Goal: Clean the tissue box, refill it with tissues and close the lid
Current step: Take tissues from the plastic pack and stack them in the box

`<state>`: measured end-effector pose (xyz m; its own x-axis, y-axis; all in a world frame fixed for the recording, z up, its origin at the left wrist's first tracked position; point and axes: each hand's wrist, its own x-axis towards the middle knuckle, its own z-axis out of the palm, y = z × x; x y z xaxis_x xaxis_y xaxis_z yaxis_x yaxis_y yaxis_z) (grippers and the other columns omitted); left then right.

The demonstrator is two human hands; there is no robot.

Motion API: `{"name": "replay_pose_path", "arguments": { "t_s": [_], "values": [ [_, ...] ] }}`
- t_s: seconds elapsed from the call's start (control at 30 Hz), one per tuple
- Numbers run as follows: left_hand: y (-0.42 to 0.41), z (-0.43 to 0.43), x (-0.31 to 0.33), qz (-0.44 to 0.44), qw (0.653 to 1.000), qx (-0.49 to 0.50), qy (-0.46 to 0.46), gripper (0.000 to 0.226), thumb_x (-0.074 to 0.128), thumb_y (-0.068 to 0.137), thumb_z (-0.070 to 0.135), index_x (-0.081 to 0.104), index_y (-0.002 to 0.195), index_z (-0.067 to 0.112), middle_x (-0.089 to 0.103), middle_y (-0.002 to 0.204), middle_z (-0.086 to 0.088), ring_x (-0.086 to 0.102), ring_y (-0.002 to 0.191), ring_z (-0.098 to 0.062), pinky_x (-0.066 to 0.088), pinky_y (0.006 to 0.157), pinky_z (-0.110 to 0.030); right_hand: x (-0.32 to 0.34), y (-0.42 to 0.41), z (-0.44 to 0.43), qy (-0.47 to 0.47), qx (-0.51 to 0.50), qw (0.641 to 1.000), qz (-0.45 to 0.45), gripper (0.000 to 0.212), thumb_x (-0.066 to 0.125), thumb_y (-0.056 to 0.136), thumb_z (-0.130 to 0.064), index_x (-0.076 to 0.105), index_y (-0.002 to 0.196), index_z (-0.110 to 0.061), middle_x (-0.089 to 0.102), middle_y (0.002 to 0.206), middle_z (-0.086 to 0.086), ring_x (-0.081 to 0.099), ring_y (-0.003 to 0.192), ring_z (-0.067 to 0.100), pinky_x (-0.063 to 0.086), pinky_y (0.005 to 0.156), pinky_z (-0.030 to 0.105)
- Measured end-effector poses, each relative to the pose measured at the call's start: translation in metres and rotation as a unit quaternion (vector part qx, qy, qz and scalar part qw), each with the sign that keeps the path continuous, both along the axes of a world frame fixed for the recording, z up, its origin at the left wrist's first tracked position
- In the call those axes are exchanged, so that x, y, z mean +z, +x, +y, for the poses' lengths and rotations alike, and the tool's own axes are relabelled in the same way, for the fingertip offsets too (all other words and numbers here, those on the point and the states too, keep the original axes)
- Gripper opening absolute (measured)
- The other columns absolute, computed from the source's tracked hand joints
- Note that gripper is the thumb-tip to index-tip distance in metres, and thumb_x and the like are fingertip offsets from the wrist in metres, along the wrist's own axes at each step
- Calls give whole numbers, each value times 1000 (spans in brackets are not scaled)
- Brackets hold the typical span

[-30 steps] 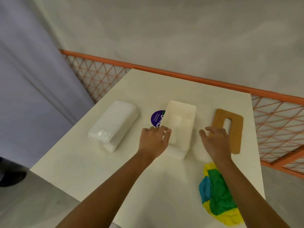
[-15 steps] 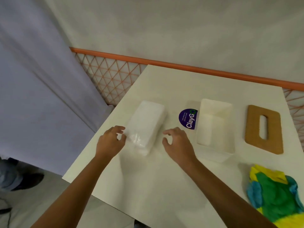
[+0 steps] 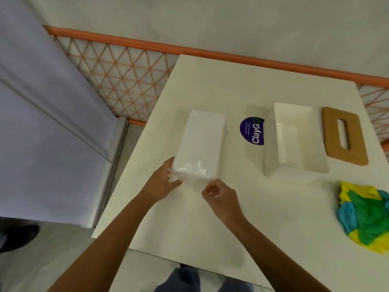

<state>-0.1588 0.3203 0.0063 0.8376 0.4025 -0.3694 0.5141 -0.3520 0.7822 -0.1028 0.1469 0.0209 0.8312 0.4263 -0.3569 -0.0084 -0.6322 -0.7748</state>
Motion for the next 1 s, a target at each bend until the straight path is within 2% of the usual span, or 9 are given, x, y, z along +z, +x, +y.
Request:
{"name": "replay_pose_path", "arguments": {
  "t_s": [0.13, 0.2, 0.33, 0.47, 0.57, 0.7, 0.87, 0.93, 1.0],
  "values": [
    [4, -10, -7, -17, 1000, 18, -13, 75, 76, 75, 27, 36, 137, 16, 50, 134, -7, 56, 114, -23, 46, 100, -39, -10, -6, 6, 23, -45, 998, 31, 20, 63, 85, -16, 66, 104, -10, 62, 88, -5, 57, 80, 6, 40, 63, -3],
    [5, -15, -11, -27, 999, 16, -13, 78, 77, 73, 32, 35, 137, 17, 47, 136, -5, 54, 117, -24, 47, 99, -45, -14, -4, 5, 32, -79, 996, 33, 21, 65, 84, -17, 67, 103, -9, 63, 87, -5, 58, 82, 6, 40, 65, -1],
    [7, -25, -13, -40, 999, 14, -4, 84, 78, 72, 32, 29, 139, 19, 40, 136, -3, 50, 121, -21, 48, 99, -43, -22, -4, 2, 57, -125, 988, 63, 15, 68, 81, -18, 65, 95, -12, 62, 87, -7, 57, 84, 7, 40, 69, 6],
    [16, -19, -22, -71, 997, 17, 4, 78, 74, 68, 56, 40, 134, 32, 57, 117, -2, 63, 98, -18, 56, 84, -43, -23, -4, 6, 80, -158, 982, 70, 14, 70, 80, -15, 58, 87, -15, 59, 81, -9, 54, 74, 3, 40, 61, 2],
    [23, -15, -16, -67, 997, 12, 42, 74, 70, 72, 55, 40, 135, 32, 58, 110, -3, 63, 91, -17, 57, 81, -39, -18, 1, 7, 108, -178, 976, 55, 17, 71, 79, -14, 56, 87, -14, 59, 79, -11, 54, 70, 1, 41, 60, 1],
    [34, -18, 10, -67, 995, 21, 70, 69, 66, 81, 42, 36, 141, 26, 50, 118, -5, 54, 99, -18, 47, 88, -29, -7, 14, 9, 123, -167, 978, 19, 16, 72, 78, -17, 57, 81, -18, 60, 79, -13, 56, 77, 6, 43, 71, 13],
    [58, -19, 43, -84, 991, 54, 93, 64, 62, 85, 39, 38, 140, 15, 48, 124, -9, 51, 109, -22, 40, 93, -30, 23, 39, 14, 181, -184, 966, -6, 13, 72, 78, -13, 62, 86, -13, 61, 76, -12, 56, 71, 0, 42, 62, -1],
    [70, -18, 52, -76, 990, 69, 95, 60, 61, 86, 36, 40, 138, 12, 50, 123, -11, 50, 110, -24, 36, 88, -26, 34, 50, 18, 190, -193, 963, 1, 13, 73, 77, -11, 63, 86, -11, 63, 76, -5, 58, 70, 4, 46, 66, 3],
    [80, -19, 60, -65, 990, 77, 101, 56, 61, 87, 33, 43, 135, 9, 52, 122, -13, 50, 111, -25, 32, 83, -22, 44, 58, 22, 182, -190, 965, 7, 14, 73, 76, -11, 64, 86, -9, 65, 80, 1, 59, 71, 12, 50, 76, 20]
  ]
}}
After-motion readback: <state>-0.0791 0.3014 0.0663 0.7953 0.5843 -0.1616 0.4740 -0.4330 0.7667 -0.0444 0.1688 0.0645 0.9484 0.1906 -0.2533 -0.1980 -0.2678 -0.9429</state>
